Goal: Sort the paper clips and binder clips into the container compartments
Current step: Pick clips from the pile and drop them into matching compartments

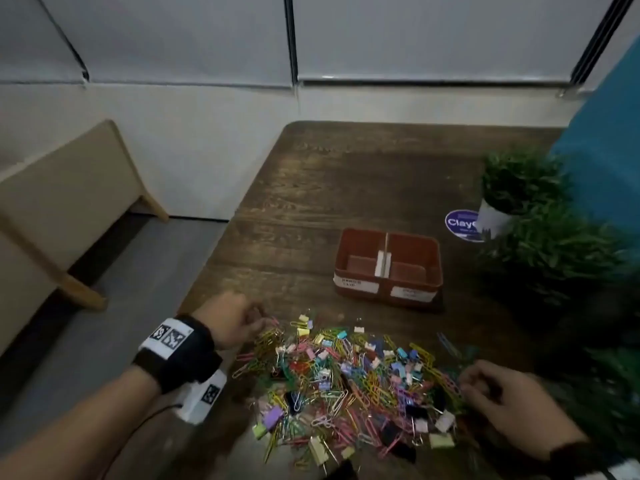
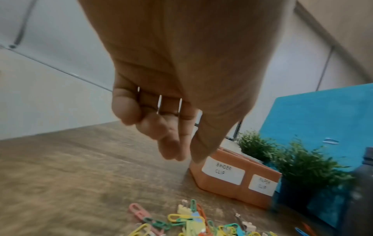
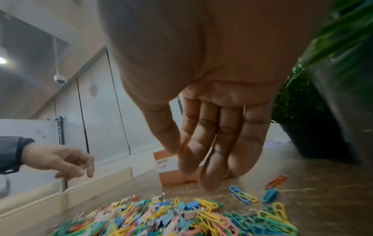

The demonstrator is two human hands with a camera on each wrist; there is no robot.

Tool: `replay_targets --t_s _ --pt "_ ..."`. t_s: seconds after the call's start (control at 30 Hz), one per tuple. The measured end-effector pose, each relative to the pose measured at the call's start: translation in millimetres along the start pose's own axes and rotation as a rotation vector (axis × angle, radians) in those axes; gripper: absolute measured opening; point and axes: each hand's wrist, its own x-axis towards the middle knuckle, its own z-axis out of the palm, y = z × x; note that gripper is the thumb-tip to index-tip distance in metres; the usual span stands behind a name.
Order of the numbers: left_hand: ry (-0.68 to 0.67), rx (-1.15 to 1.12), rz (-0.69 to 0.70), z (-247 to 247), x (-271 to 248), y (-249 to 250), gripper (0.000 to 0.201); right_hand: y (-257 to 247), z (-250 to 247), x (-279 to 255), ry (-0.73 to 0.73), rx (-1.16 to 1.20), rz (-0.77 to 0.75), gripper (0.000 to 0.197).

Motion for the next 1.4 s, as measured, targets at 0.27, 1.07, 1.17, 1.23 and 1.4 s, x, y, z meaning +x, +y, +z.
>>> replay_targets --t_s 0.27,1.07,1.17,1.23,1.4 --pt "-0.003 -0.008 0.32 33 42 29 0.013 26 54 34 0.199 -0.113 -0.131 0.013" --pt "0.1 -0.015 0.491 74 4 65 0.021 -30 129 65 0.17 -0.455 -0.291 0.012" --pt "0.079 -0.026 0.541 76 15 76 0.019 -24 127 76 0.163 -0.403 -0.32 0.009" --pt "0.062 -0.017 0.58 77 17 84 0.018 -22 124 79 0.185 -0.402 -0.349 0.016" --pt "0.052 0.056 0.523 83 9 94 0.029 -26 109 70 0.278 -0.365 -0.473 0.019"
